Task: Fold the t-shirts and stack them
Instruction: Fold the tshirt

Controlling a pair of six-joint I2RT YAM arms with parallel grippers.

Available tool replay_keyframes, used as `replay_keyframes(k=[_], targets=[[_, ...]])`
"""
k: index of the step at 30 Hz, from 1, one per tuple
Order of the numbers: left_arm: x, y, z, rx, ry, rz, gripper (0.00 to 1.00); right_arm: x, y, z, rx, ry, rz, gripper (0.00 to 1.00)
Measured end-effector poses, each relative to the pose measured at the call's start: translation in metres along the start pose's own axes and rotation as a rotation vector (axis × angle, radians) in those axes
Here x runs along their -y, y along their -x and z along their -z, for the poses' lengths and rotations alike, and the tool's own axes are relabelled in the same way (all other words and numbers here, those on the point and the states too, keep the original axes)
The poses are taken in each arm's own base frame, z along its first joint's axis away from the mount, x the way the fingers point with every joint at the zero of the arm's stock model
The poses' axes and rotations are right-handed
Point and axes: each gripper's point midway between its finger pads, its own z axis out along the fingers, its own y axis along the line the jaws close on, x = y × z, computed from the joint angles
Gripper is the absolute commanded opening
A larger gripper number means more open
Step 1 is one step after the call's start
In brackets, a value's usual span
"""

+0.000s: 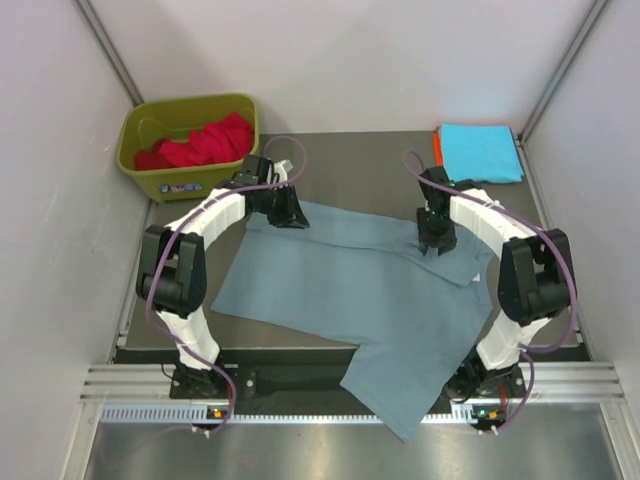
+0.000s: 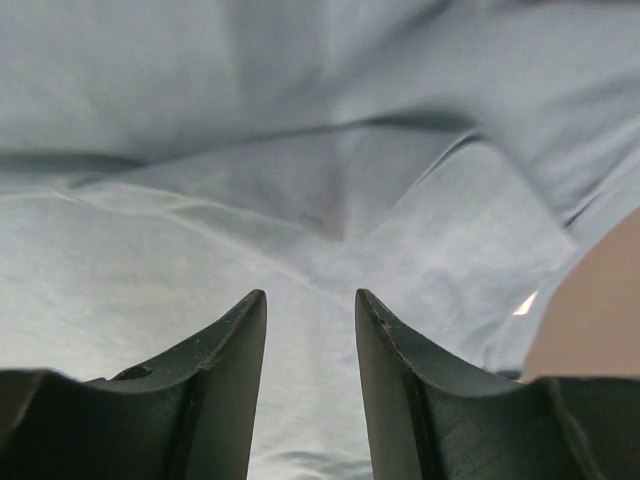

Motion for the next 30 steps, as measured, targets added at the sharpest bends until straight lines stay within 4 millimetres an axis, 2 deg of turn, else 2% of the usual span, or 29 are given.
replay_keyframes(k=[4,9,13,18,23,30], targets=[[0.001,0.0,0.0,-0.001,-0.003,-0.001,0.24,0.004,-0.02,-0.016,-0.064,0.04,-0.082,0.44],[0.0,-0.001,0.001,-0.004,-0.001,-0.001,0.24,0.013,-0.022,-0.034,-0.067,0.122,-0.244,0.48],[0.0,-0.001,0.001,-0.007,-0.001,-0.001,0.24,0.016,-0.024,-0.041,-0.059,0.2,-0.368,0.47],[0.001,-0.002,0.001,-0.008,-0.003,-0.002,0.25,0.015,-0.02,-0.045,-0.037,0.288,-0.484,0.41],[0.0,-0.002,0.001,-0.008,-0.002,-0.004,0.25,0.016,-0.007,-0.044,-0.002,0.34,-0.534,0.36],[0.001,-0.002,0.001,-0.01,-0.006,-0.004,0.25,0.023,0.004,-0.043,0.03,0.369,-0.568,0.36]])
